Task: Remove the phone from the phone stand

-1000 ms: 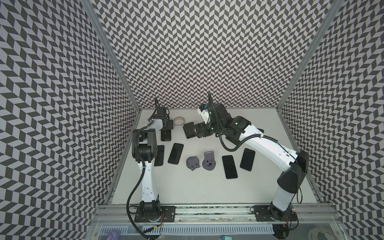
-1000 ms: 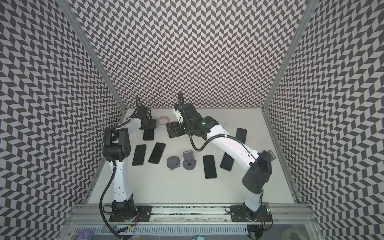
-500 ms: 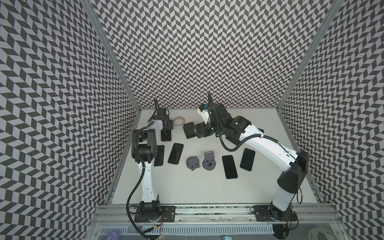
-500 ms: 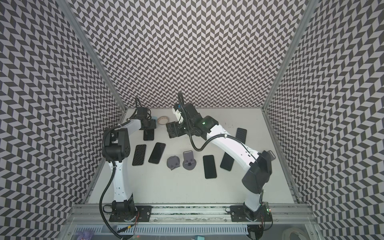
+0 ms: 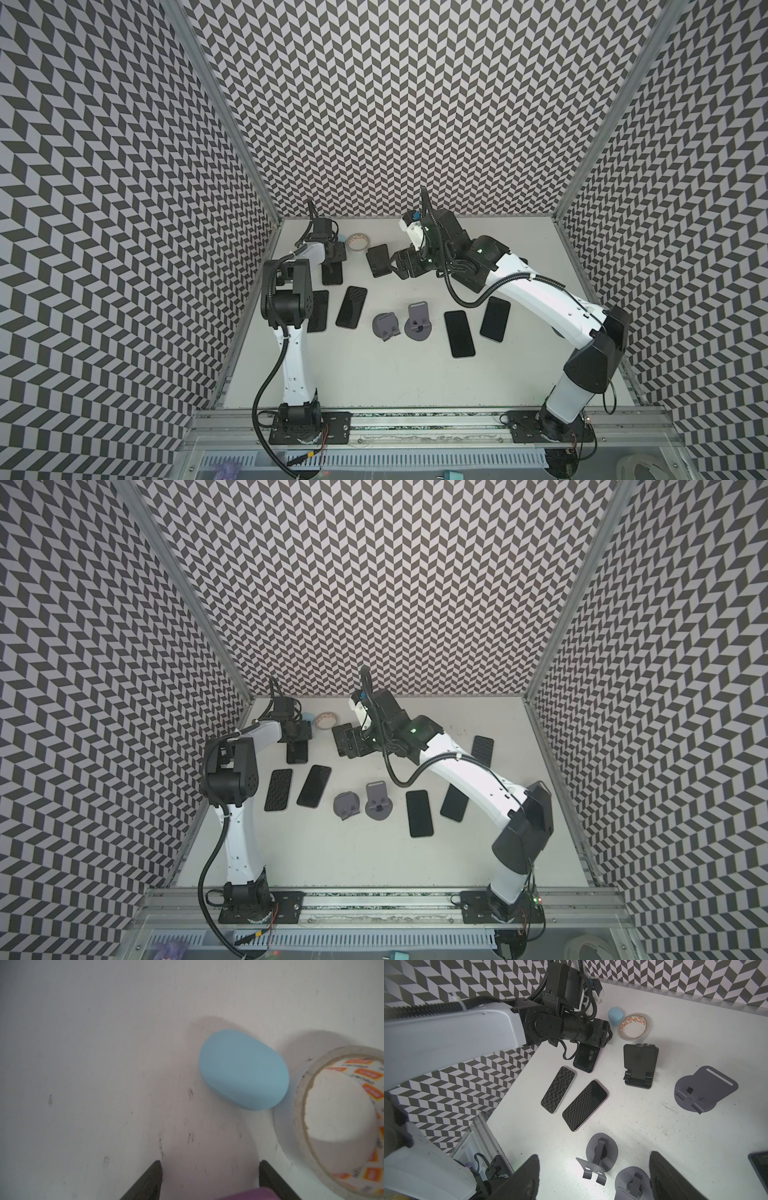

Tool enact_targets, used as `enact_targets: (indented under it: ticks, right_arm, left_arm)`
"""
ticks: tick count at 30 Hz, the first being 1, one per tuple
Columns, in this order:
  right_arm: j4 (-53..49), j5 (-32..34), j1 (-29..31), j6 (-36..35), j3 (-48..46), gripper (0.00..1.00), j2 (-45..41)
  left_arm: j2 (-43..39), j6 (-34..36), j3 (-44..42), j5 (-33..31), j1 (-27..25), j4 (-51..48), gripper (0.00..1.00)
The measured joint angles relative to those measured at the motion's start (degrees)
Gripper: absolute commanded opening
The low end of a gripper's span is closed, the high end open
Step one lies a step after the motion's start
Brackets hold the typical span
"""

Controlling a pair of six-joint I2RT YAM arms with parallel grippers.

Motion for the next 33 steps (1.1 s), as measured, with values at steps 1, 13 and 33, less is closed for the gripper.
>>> enact_targets:
  ticks: [1,13,33]
  right_arm:
    - [0.2,0.0,0.0,0.0,0.0,0.80,0.0]
    - [2.8,-0.3,0.0,0.7,-2.6,0.80,-0.5]
    - [4.4,-0.1,-1.9,-0.2,-0.5,0.83,-1.7]
  left_arm:
    - [0.0,0.0,-0.1,0.0,0.0,0.0,0.73]
    - [-0.7,-0.2,-1.6,-0.2,0.0,1.4,0.78]
    - [-2.1,-2.7,-2.3,1.9,0.2,0.2,0.86]
